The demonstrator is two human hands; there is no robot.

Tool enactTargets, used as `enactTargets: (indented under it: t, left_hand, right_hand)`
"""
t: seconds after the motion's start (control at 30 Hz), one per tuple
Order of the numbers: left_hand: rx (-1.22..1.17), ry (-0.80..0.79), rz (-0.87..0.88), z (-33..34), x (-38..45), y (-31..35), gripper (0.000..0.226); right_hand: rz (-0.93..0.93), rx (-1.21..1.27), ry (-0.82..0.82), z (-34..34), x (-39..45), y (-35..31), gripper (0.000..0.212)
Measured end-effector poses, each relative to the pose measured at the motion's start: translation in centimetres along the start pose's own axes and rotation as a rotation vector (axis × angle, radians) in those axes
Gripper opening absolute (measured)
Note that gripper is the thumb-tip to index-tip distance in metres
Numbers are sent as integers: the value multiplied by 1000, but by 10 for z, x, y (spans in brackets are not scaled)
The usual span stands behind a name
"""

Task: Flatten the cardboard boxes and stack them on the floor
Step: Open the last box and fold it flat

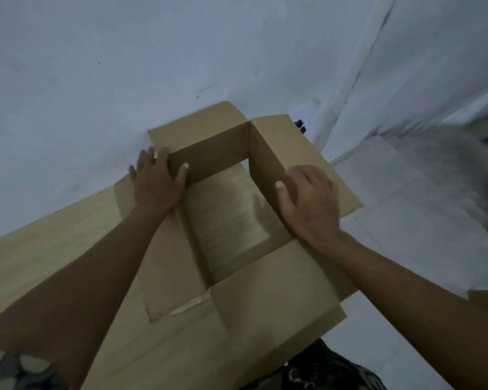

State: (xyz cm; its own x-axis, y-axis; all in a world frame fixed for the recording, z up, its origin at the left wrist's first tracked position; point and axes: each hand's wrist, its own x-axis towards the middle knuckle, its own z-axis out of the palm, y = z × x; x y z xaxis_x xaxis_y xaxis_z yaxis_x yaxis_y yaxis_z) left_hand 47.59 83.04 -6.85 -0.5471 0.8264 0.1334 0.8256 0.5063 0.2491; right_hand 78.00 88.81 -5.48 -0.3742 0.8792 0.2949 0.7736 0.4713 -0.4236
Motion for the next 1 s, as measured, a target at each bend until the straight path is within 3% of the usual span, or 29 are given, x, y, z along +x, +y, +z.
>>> enactTargets:
  t: [0.1,0.2,0.3,0.4,0.57,0.63,0.73,0.83,0.93,1.0]
  left_hand:
    - [21,-12,72,-4,-14,29,62]
    - [-116,-79,42,-6,-21,84,69]
    - [-242,-177,-33,-3,-20,147,77]
    - [-354,-302,-110,-3,-11,204,89]
    - [-659,-529,-435,-22,7,271,125]
    - [-705,-597,-486,-33,9,285,114]
    - [-676,-644,-513,-47,14,292,75]
    - [-657,-568,-557,-64,16,283,35]
    - [-710,-454,-590,-76,16,258,22]
    - [-804,-408,-638,-89,5,235,22]
  right_hand:
    - [195,-88,-129,-9,24,30,46]
    - [526,24,-334,-19,41,52,71]
    - [741,250,-432,-29,49,69,57]
    - [686,455,-389,-39,52,86,27]
    - [545,789,-354,-65,59,97,18]
    - [439,889,-356,-75,62,91,14]
    - [264,972,-421,-82,66,76,14]
    - [144,996,-519,-82,68,61,24]
    - [294,1150,-628,-72,66,48,35]
    - [438,1147,-571,-52,62,43,43]
